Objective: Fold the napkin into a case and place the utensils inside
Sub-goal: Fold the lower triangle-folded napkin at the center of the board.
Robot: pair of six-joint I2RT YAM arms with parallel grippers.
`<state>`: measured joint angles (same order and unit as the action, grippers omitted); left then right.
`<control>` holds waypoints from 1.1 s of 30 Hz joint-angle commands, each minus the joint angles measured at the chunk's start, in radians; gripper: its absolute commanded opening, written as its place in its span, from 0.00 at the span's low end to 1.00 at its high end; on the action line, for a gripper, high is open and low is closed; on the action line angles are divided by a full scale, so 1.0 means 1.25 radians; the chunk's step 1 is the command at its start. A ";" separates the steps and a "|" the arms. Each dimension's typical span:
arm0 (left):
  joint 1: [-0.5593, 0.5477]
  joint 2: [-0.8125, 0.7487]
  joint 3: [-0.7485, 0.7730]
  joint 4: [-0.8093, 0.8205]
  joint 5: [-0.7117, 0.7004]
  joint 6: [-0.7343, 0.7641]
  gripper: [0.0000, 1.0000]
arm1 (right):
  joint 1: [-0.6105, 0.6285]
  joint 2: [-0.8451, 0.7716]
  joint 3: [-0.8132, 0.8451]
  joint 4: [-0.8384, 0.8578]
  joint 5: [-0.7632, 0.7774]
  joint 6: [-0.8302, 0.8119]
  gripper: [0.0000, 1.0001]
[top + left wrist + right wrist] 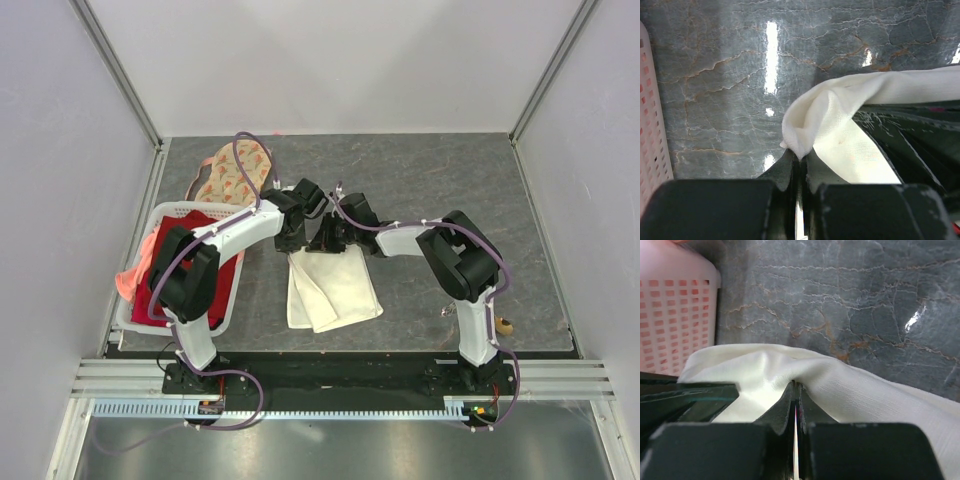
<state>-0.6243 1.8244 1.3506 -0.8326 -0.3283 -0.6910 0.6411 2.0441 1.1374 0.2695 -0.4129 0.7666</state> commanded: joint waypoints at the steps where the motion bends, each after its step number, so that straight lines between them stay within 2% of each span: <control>1: -0.007 -0.027 0.012 0.030 0.027 -0.005 0.02 | 0.003 0.036 0.024 0.037 -0.021 -0.007 0.00; 8: -0.015 0.002 0.009 0.120 0.120 -0.091 0.02 | 0.001 0.077 0.017 0.078 -0.067 0.019 0.00; 11: -0.015 0.025 0.004 0.147 0.130 -0.144 0.02 | 0.001 0.052 -0.009 0.105 -0.079 0.038 0.00; 17: -0.015 0.045 -0.008 0.180 0.110 -0.206 0.02 | -0.007 -0.009 -0.043 0.058 -0.080 0.037 0.01; 21: -0.015 0.059 -0.003 0.184 0.115 -0.208 0.02 | -0.021 -0.075 -0.055 -0.021 -0.043 -0.001 0.13; 25: -0.015 0.067 -0.003 0.185 0.115 -0.202 0.02 | -0.031 -0.128 -0.057 -0.139 -0.006 -0.077 0.19; 28: -0.015 0.070 -0.004 0.186 0.123 -0.201 0.02 | -0.040 -0.165 -0.075 -0.173 -0.002 -0.100 0.25; 33: -0.015 0.076 -0.001 0.187 0.124 -0.197 0.02 | -0.042 -0.220 -0.122 -0.180 -0.022 -0.131 0.43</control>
<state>-0.6411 1.9087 1.3430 -0.6342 -0.1722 -0.9012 0.5911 1.8320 1.0332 0.0845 -0.4355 0.6678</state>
